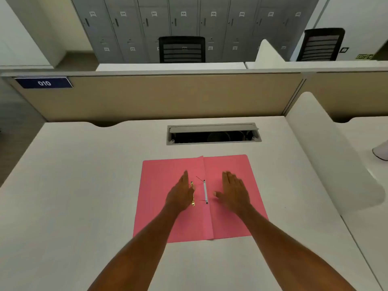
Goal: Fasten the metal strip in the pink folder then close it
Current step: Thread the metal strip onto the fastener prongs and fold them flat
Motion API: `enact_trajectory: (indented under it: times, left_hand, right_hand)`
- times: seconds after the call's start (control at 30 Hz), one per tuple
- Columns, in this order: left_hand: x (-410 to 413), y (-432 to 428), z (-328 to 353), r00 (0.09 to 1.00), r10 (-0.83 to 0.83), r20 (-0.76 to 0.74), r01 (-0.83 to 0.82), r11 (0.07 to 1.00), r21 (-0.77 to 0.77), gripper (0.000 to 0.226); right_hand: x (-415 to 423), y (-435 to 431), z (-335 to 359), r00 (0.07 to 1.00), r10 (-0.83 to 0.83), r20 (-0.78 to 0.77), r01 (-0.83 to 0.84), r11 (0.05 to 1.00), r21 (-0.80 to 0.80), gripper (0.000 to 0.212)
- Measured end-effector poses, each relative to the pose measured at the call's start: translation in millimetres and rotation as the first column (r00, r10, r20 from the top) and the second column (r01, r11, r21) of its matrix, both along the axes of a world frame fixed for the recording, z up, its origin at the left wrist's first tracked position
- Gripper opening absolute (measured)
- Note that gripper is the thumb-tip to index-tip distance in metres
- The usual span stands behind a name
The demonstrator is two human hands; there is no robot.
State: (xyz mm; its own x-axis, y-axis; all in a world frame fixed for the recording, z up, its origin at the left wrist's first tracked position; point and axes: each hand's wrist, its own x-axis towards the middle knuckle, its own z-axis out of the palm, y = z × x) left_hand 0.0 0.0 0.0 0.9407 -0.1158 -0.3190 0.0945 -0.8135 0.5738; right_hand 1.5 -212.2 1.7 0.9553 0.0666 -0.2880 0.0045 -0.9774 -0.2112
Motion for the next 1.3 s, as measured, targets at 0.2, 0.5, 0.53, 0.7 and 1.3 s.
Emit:
enact_trajectory:
  times: [0.2, 0.5, 0.53, 0.7, 1.3]
  left_hand:
    - [-10.7, 3.6, -10.8, 0.998, -0.070, 0.005, 0.070, 0.994, 0.080, 0.061]
    - [-24.5, -0.5, -22.2, 0.988, -0.155, -0.028, 0.157, 0.984, 0.085, 0.052]
    - [-25.2, -0.5, -23.0, 0.987, -0.159, -0.032, 0.161, 0.983, 0.089, 0.054]
    - [-33.7, 2.2, -26.1, 0.985, -0.151, -0.081, 0.157, 0.984, 0.079, 0.068]
    - [-46.5, 0.9, -29.5, 0.980, -0.191, -0.047, 0.196, 0.970, 0.142, 0.061]
  right_hand:
    - [-13.9, -1.8, -10.9, 0.998, 0.002, -0.067, -0.003, 1.000, -0.005, 0.078]
    - [-39.3, -22.8, -26.7, 0.994, 0.107, -0.001, -0.107, 0.994, 0.031, 0.059]
    - [-41.7, -23.9, -27.7, 0.995, 0.104, 0.007, -0.104, 0.994, 0.040, 0.059]
    - [-52.2, -24.4, -32.2, 0.992, 0.124, 0.038, -0.126, 0.991, 0.040, 0.060]
    - [-71.7, -46.4, -35.4, 0.957, -0.280, 0.072, 0.267, 0.952, 0.147, 0.019]
